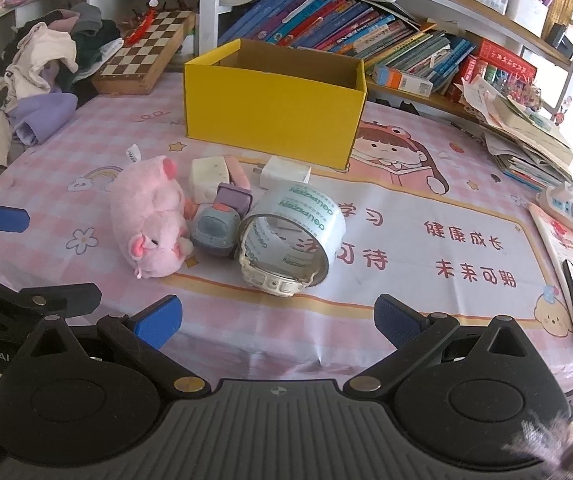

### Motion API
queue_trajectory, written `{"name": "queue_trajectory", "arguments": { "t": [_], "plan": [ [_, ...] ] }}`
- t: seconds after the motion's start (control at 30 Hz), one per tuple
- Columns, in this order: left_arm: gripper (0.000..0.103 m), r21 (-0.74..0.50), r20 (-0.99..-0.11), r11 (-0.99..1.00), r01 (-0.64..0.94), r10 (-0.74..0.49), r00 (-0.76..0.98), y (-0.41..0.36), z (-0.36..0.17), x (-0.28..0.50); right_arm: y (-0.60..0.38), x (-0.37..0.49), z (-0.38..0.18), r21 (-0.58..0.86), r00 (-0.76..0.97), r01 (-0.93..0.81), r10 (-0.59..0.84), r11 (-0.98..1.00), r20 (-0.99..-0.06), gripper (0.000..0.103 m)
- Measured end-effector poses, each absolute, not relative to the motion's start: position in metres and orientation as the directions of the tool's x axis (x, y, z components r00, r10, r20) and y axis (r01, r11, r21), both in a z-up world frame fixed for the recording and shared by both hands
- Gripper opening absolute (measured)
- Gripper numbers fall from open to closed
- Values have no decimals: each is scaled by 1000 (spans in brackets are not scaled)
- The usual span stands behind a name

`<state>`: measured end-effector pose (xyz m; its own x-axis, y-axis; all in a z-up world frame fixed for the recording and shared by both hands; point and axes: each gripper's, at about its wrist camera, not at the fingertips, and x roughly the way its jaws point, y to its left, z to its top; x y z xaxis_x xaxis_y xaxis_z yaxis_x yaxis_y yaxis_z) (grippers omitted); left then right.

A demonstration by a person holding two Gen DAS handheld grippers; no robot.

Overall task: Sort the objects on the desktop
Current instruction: 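Move the right tool toward the tape roll while the left tool approaches the pink pig, then close the right tool on the tape roll while the left tool grasps the pink plush pig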

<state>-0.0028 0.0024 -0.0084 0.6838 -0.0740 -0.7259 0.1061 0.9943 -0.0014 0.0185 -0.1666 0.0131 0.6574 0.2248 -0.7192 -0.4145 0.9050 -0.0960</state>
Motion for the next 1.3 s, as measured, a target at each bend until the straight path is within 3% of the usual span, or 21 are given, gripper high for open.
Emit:
{"name": "queue_trajectory", "arguments": {
  "t": [0.6,0.7,0.93,1.3],
  "plan": [
    [103,-14,-742,999,46,-42,669,8,-14,22,-166,49,7,-91,626,-445,236,891,-743,100],
    [103,-27,-746,999,27,-38,665,11,-15,29,-169,62,5,-95,622,-429,217,898,-752,93],
    [103,-49,-756,999,10,-44,653,10,-21,49,-173,90,-2,-103,599,-419,189,902,-778,66],
    [103,-71,-795,997,-17,-46,605,7,-38,77,-174,123,-8,-90,568,-461,216,883,-794,52]
  ]
}}
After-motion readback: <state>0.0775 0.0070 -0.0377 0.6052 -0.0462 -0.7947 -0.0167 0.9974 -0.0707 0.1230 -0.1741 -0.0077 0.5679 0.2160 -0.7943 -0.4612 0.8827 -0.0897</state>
